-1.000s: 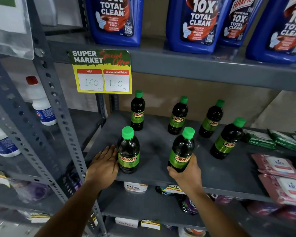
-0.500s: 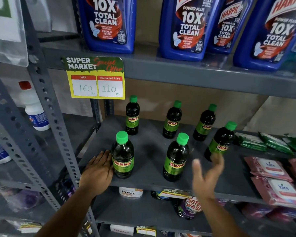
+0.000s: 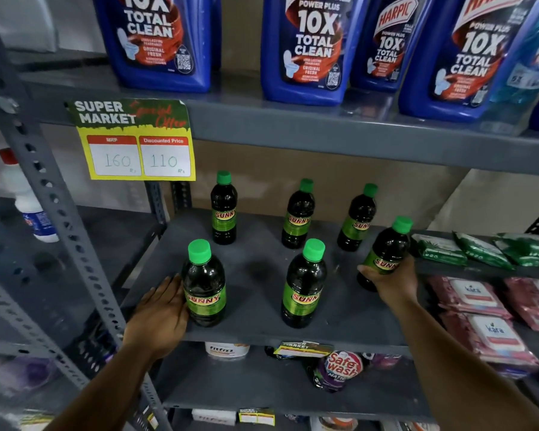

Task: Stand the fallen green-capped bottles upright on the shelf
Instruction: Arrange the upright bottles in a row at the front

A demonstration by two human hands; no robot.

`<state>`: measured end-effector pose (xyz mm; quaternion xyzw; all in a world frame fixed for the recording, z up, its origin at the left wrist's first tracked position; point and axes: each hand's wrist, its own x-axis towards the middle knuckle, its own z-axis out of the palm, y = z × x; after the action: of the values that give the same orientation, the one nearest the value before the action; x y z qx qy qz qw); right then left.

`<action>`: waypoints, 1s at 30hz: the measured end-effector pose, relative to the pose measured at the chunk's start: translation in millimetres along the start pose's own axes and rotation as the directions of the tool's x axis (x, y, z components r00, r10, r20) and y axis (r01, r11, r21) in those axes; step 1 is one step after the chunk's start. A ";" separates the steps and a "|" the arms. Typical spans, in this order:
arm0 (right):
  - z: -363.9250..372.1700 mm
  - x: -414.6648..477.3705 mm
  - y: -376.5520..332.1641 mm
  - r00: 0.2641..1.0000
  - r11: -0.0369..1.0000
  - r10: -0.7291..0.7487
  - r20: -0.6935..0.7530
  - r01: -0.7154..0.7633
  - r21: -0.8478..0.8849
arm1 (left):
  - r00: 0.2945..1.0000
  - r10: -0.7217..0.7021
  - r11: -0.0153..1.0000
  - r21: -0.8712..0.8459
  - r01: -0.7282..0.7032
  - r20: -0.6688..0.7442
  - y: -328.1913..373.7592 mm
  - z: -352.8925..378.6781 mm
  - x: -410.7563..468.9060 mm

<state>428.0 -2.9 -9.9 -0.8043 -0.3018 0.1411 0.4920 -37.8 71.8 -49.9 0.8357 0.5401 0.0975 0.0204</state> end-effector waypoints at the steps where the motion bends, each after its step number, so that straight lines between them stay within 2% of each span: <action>1: -0.1 -1.5 0.9 1.000 1.000 -0.009 -0.003 0.009 0.000 | 1.000 -0.001 1.000 -0.002 0.001 -0.001 -0.2 0.0 -0.2; 16: -21.6 -79.1 9.7 0.997 0.996 -0.072 0.004 0.073 -0.045 | 1.000 0.009 1.000 0.015 -0.009 -0.001 -0.5 0.3 0.1; 27: -31.5 -103.4 4.3 0.992 0.991 -0.130 0.008 0.130 -0.040 | 0.998 0.019 1.000 0.009 -0.020 0.059 -3.1 1.1 -0.9; 30: -31.3 -101.7 7.8 0.990 0.990 -0.140 0.029 0.141 -0.022 | 0.998 0.020 0.993 -0.118 -0.014 0.053 -7.1 0.3 0.8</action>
<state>368.0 -91.1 -9.0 -0.7849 -0.3660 0.1133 0.4870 -43.8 75.4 -51.1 0.8400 0.5254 0.1069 0.0835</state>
